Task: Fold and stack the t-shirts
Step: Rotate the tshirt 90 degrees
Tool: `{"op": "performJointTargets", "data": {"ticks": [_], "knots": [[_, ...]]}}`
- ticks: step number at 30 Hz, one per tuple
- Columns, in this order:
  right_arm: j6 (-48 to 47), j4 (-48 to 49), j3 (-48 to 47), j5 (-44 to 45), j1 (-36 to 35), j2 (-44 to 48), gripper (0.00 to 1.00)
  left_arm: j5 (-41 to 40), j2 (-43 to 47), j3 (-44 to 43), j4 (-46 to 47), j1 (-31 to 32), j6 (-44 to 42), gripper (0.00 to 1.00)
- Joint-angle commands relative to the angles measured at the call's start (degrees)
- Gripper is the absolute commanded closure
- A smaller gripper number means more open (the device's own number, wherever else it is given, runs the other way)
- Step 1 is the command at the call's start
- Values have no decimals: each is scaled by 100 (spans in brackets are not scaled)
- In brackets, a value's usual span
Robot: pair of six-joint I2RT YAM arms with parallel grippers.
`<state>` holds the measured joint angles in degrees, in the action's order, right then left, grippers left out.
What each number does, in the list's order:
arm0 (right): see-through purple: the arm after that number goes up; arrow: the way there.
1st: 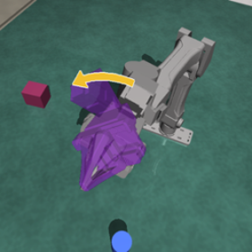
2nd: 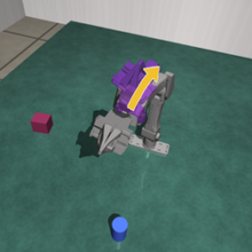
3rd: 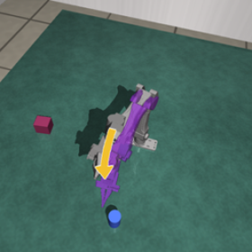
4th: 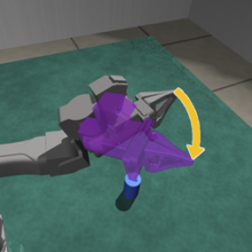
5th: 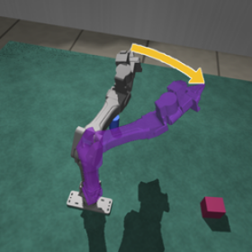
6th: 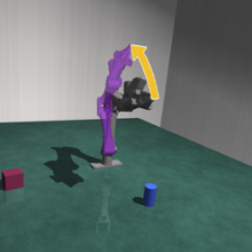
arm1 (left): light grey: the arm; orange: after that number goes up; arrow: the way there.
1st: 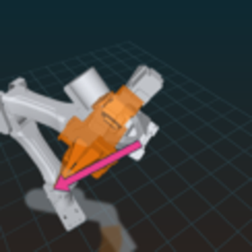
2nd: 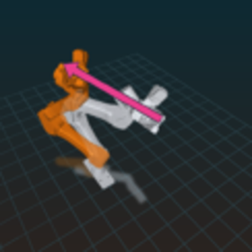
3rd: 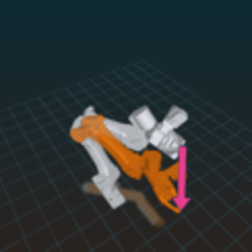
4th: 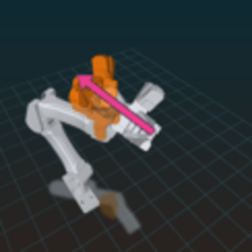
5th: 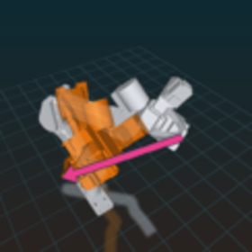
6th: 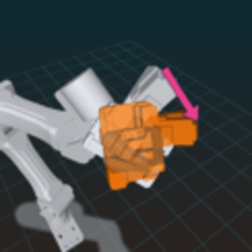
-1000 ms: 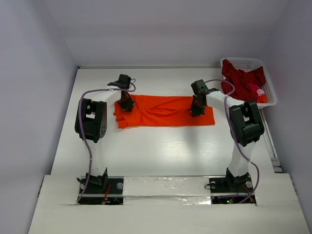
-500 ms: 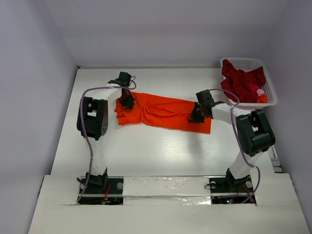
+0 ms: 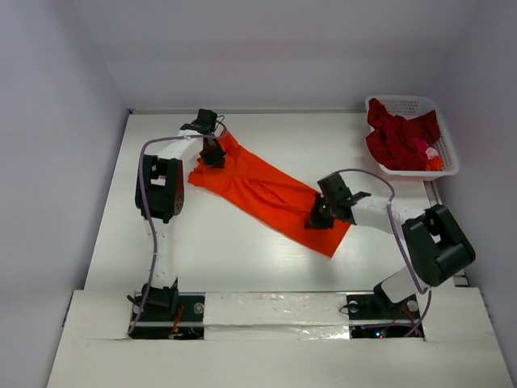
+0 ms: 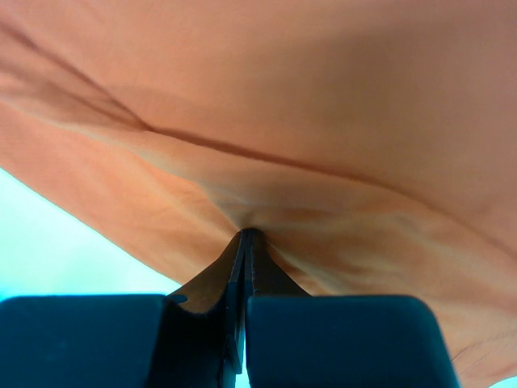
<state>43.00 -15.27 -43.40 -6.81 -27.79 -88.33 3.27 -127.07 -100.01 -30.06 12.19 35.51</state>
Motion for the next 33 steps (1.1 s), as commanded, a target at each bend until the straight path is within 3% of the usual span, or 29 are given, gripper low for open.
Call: {"op": "performJointTargets", "data": {"ticks": [1, 14, 20, 27, 33], "knots": [[207, -495, 393, 57, -428, 79, 100, 252, -213, -107, 62, -41, -149, 100], [1008, -583, 288, 391, -2247, 36, 100, 605, -573, -388, 335, -41, -184, 100], [1675, -451, 226, 435, -3178, -228, 100, 649, -951, -1116, 150, 214, -220, 100], [2229, -275, 534, 514, -3530, 97, 100, 710, -1663, -2504, -245, 495, -176, 100], [2406, -450, 227, 645, -3979, -148, 100, 833, -1883, -2665, -176, 750, -228, 100]]}}
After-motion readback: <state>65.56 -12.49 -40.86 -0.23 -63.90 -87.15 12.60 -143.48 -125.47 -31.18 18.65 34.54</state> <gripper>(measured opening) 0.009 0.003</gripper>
